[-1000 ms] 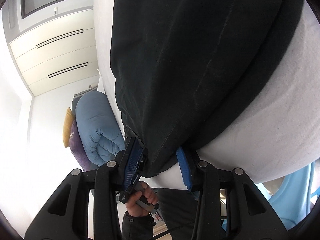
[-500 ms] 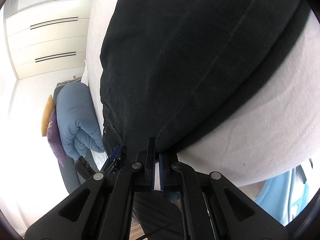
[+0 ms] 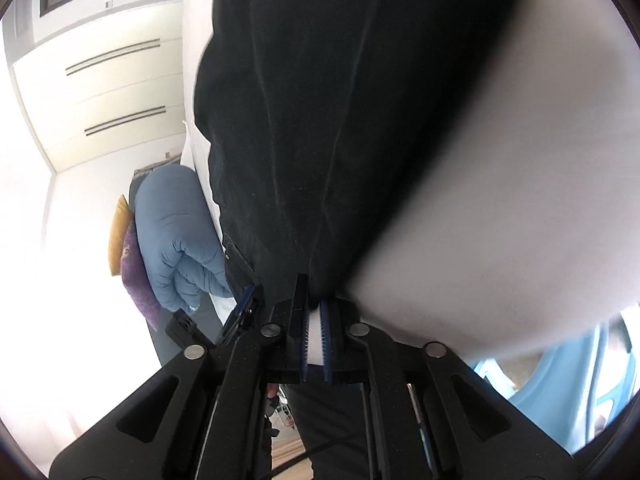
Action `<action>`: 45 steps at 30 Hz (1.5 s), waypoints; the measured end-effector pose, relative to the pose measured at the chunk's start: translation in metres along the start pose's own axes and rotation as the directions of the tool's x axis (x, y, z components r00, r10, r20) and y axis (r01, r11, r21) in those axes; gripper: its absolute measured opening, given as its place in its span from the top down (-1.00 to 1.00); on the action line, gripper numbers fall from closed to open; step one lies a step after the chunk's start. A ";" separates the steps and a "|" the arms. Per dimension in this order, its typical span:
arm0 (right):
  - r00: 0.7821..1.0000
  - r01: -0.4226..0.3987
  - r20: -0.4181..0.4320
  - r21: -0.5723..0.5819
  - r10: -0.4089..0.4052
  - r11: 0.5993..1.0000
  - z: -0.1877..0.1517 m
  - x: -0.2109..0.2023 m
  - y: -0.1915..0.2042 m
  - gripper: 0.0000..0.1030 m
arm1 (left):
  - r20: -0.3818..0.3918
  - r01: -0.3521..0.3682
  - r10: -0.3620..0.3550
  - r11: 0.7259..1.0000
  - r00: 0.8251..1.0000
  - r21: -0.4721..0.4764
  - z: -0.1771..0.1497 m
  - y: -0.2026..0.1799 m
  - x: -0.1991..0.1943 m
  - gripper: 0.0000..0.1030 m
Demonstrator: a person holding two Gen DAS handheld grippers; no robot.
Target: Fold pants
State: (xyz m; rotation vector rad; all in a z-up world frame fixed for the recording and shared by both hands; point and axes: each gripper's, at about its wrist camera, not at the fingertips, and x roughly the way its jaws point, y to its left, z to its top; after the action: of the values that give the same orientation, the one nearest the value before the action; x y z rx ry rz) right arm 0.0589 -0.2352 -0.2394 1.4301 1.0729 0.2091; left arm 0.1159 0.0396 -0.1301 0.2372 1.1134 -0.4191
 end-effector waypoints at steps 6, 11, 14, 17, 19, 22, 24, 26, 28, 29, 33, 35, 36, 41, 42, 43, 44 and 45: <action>0.982 0.076 0.184 -0.142 -0.049 0.987 -0.005 -0.075 0.024 -0.52 | 0.099 0.047 -0.047 0.999 0.994 0.002 0.018 -0.017 -0.036 -0.38; 0.984 -0.034 0.162 -0.231 0.073 0.972 0.047 -0.075 0.048 -0.03 | 0.141 0.118 -0.111 0.992 0.984 -0.043 0.070 -0.049 -0.013 -0.38; 0.989 -0.041 0.128 -0.229 0.072 0.973 0.083 -0.045 0.063 0.24 | 0.112 0.141 -0.133 0.988 0.985 -0.069 0.097 -0.069 0.019 -0.38; 0.992 0.052 0.122 -0.236 -0.023 0.970 0.111 -0.022 0.060 0.45 | 0.052 0.112 -0.110 0.993 0.993 -0.040 0.109 -0.087 0.050 -0.38; 0.992 0.058 0.124 -0.219 -0.031 0.974 0.126 -0.022 0.052 0.78 | 0.013 0.091 -0.090 0.995 0.996 -0.032 0.108 -0.090 0.069 -0.39; 0.978 0.084 0.206 -0.219 -0.038 0.972 0.146 -0.055 0.041 0.92 | 0.029 0.105 -0.104 0.994 0.994 -0.028 0.104 -0.084 0.071 -0.41; 0.955 0.112 0.291 -0.169 -0.059 0.979 0.163 -0.089 0.026 1.00 | 0.028 0.099 -0.099 0.995 0.995 -0.006 0.101 -0.078 0.071 -0.41; 0.921 0.111 0.385 -0.125 -0.055 0.986 0.180 -0.125 0.013 1.00 | 0.028 0.099 -0.099 0.995 0.995 0.001 0.100 -0.073 0.070 -0.41; 0.872 0.202 0.476 -0.135 -0.115 0.970 0.190 -0.155 0.017 1.00 | 0.033 0.080 -0.080 0.997 0.996 0.001 0.099 -0.067 0.068 -0.36; 0.843 0.252 0.516 -0.131 -0.151 0.959 0.193 -0.168 0.022 1.00 | 0.037 0.060 -0.060 0.998 0.997 0.000 0.099 -0.063 0.066 -0.18; 0.765 0.318 0.612 -0.090 -0.199 0.944 0.191 -0.208 0.039 0.98 | 0.039 -0.020 0.021 0.999 0.999 -0.034 0.100 -0.050 0.054 0.34; 0.788 0.275 0.602 -0.151 -0.132 0.949 0.183 -0.209 0.056 0.97 | 0.060 0.003 -0.001 0.999 0.998 -0.037 0.108 -0.055 0.047 0.44; 0.826 0.234 0.558 -0.205 -0.083 0.950 0.179 -0.198 0.067 0.97 | 0.073 0.023 -0.021 0.999 0.997 -0.023 0.114 -0.063 0.044 0.44; 0.960 0.129 0.278 -0.379 -0.020 0.916 0.167 -0.086 0.110 0.97 | 0.054 0.182 -0.185 0.982 0.981 0.054 0.154 -0.121 0.059 0.50; 0.971 0.120 0.239 -0.373 -0.029 0.920 0.169 -0.065 0.109 0.97 | 0.033 0.188 -0.191 0.980 0.981 0.072 0.159 -0.130 0.070 0.65; 0.978 0.123 0.201 -0.358 -0.052 0.926 0.174 -0.046 0.107 0.97 | 0.010 0.181 -0.182 0.980 0.983 0.083 0.163 -0.134 0.082 0.70; 0.982 0.132 0.170 -0.343 -0.077 0.930 0.178 -0.033 0.101 0.97 | -0.001 0.182 -0.182 0.981 0.983 0.073 0.166 -0.133 0.091 0.74; 0.979 0.165 0.171 -0.323 -0.114 0.932 0.184 -0.026 0.093 0.97 | 0.003 0.192 -0.192 0.980 0.981 0.051 0.169 -0.128 0.096 0.84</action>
State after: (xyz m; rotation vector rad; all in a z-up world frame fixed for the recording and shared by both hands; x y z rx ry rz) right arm 0.2163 -0.3607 -0.1864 1.0413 0.9590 0.1694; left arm 0.2340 -0.1609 -0.1419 0.1725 1.1225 -0.6201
